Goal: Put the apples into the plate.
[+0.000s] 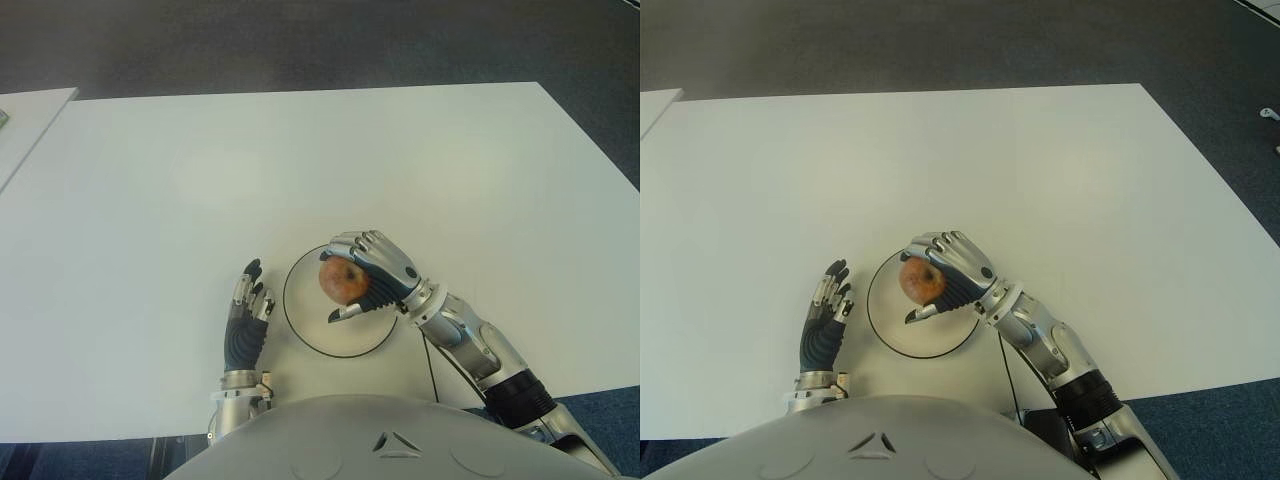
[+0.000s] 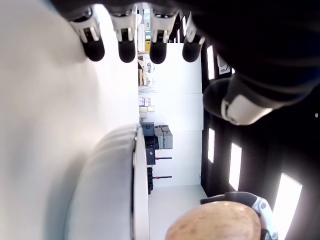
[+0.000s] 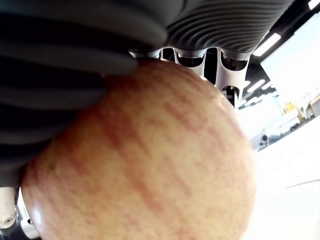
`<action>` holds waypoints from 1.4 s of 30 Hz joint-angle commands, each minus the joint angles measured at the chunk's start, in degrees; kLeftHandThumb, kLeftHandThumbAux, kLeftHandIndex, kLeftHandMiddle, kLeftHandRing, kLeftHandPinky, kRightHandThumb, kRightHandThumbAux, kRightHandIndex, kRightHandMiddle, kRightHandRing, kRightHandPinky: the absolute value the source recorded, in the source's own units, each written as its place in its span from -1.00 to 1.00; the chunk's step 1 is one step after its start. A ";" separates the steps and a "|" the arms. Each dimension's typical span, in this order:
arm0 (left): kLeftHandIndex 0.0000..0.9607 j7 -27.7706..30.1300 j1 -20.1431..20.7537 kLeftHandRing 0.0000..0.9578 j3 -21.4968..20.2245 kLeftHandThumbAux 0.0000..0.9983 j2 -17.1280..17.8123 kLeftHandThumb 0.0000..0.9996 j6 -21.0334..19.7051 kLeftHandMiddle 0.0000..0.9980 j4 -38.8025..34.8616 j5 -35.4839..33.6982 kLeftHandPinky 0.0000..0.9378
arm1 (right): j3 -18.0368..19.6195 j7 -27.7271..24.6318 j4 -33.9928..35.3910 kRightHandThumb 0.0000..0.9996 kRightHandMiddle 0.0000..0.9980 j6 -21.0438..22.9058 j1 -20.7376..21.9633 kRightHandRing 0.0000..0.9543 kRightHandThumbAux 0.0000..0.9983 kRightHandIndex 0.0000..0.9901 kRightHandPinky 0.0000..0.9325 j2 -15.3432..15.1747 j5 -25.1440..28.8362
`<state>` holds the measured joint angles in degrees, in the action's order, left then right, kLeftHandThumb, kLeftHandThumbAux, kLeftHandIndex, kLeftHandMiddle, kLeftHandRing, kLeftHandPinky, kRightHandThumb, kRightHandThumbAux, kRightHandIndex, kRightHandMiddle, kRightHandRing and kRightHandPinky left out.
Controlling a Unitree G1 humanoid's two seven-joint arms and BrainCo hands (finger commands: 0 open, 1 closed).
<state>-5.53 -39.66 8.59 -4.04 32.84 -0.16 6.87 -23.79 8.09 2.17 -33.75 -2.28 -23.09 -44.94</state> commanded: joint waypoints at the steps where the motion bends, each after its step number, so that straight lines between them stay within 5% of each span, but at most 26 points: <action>1: -1.00 -0.15 -0.27 -1.00 0.37 -0.08 0.14 -1.00 -1.19 -1.00 -0.20 0.66 -1.00 | -0.52 1.88 -1.80 0.87 0.77 -1.29 -0.10 0.85 0.34 0.73 0.89 -0.27 -1.66; 32: -1.00 -2.29 -0.39 -1.00 1.71 -0.01 -0.99 -1.00 -2.81 -1.00 -1.71 1.45 -1.00 | -5.88 11.98 -10.19 0.79 0.75 -7.29 3.89 0.83 0.34 0.71 0.88 -6.97 -13.77; 42: -1.00 -2.52 -0.42 -1.00 2.20 -0.04 -0.52 -1.00 -2.87 -1.00 -1.69 1.94 -1.00 | -7.76 10.41 -10.90 0.68 0.74 -8.84 7.17 0.82 0.30 0.67 0.90 -9.81 -15.12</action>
<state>-7.56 -39.69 10.23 -4.13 30.72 -2.11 8.00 -30.50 20.85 -7.26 -42.26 4.00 -30.77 -57.65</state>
